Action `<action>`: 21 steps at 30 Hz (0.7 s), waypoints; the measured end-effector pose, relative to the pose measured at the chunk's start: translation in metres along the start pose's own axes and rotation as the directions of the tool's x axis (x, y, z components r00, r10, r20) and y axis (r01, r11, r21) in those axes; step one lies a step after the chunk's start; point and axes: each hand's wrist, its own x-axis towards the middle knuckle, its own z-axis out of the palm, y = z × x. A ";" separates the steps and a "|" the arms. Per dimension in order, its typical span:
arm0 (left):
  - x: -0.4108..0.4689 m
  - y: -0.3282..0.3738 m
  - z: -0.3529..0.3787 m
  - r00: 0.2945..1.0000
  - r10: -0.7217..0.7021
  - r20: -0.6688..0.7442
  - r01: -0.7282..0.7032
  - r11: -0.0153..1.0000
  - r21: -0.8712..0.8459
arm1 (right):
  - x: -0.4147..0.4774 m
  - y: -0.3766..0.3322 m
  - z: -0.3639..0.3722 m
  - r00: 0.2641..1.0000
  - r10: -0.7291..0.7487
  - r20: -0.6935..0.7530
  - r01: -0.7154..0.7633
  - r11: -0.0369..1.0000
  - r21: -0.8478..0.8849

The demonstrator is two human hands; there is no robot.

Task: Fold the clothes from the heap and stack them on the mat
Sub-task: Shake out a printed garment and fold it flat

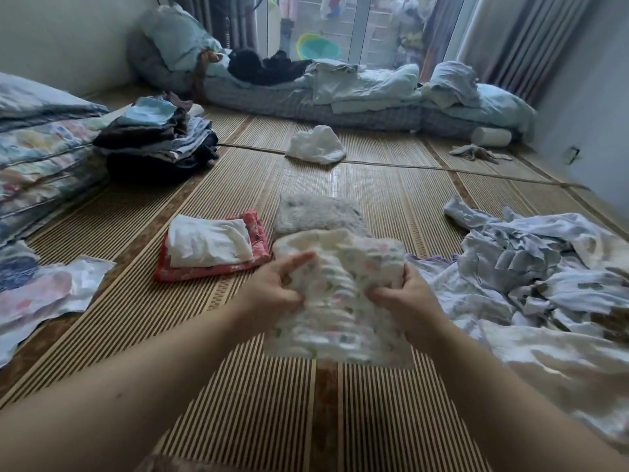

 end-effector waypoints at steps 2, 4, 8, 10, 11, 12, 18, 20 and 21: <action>0.040 0.019 -0.013 0.998 0.063 -0.003 -0.063 0.998 0.013 | 0.039 -0.024 0.002 0.997 -0.074 -0.037 0.074 0.997 -0.007; 0.078 0.033 -0.025 0.992 0.107 -0.073 -0.101 0.991 0.083 | 0.079 -0.042 0.006 0.990 -0.118 -0.073 0.117 0.993 -0.027; 0.156 0.047 -0.049 0.974 0.137 -0.180 -0.096 0.971 0.217 | 0.170 -0.051 0.015 0.983 -0.129 -0.130 0.113 0.986 -0.122; 0.188 0.045 -0.062 0.962 0.142 -0.234 -0.064 0.948 0.313 | 0.209 -0.045 0.019 0.978 -0.134 -0.163 0.104 0.978 -0.180; 0.204 0.040 -0.068 0.954 0.152 -0.259 -0.039 0.918 0.394 | 0.227 -0.040 0.020 0.974 -0.141 -0.177 0.101 0.971 -0.219; 0.218 0.033 -0.072 0.945 0.164 -0.282 -0.006 0.872 0.489 | 0.243 -0.034 0.021 0.970 -0.150 -0.193 0.090 0.954 -0.287; 0.274 -0.021 -0.088 0.934 -0.011 -0.358 0.337 0.368 0.867 | 0.296 0.013 0.022 0.983 -0.152 -0.106 0.018 0.648 -0.761; 0.279 -0.031 -0.090 0.960 -0.074 -0.271 0.281 0.216 0.935 | 0.299 0.020 0.016 0.991 -0.111 -0.077 -0.002 0.558 -0.830; 0.279 -0.034 -0.091 0.968 -0.081 -0.238 0.249 0.178 0.952 | 0.297 0.020 0.013 0.990 -0.112 -0.082 -0.005 0.559 -0.829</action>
